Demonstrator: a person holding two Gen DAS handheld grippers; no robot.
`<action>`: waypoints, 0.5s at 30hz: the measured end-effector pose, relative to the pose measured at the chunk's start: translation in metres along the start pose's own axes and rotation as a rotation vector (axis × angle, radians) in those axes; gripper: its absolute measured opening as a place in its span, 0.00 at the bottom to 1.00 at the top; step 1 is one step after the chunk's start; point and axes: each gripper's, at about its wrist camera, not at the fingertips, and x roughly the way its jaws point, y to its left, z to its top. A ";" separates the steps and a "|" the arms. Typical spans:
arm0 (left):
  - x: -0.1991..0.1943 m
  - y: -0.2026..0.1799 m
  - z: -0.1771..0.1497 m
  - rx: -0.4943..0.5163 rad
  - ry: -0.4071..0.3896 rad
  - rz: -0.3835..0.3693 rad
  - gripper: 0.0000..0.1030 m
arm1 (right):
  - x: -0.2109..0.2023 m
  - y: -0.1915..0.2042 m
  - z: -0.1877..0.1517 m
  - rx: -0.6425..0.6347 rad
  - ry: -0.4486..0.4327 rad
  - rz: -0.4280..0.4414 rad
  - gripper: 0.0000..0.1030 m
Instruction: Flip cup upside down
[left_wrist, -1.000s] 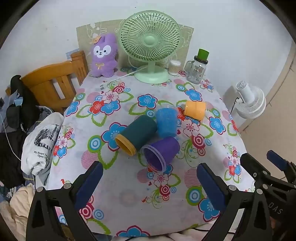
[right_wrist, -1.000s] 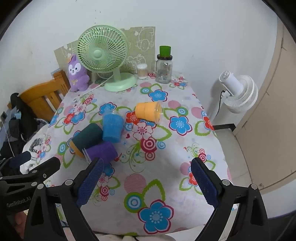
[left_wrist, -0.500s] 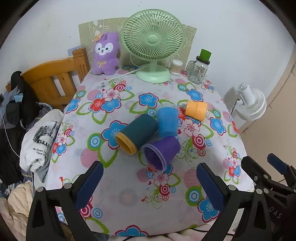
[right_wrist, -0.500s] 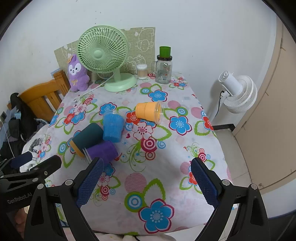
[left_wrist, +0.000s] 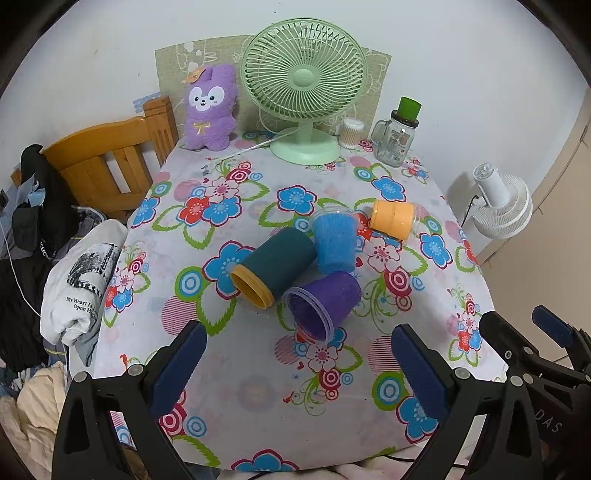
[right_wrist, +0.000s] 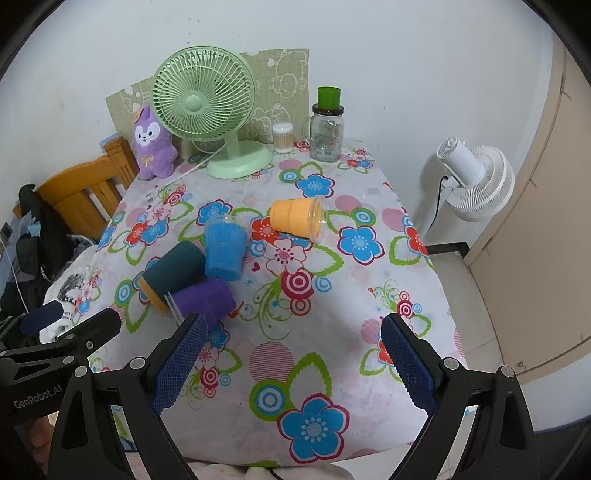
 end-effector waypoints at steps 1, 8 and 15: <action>0.001 0.001 0.001 -0.001 0.001 0.000 0.98 | 0.000 0.000 0.000 0.001 0.000 0.001 0.94; 0.001 0.001 0.000 0.000 0.000 -0.002 0.98 | 0.003 0.001 0.000 -0.003 0.005 0.000 0.94; 0.007 0.004 0.004 0.012 0.004 0.001 0.98 | 0.007 0.004 0.004 -0.015 0.018 -0.002 0.94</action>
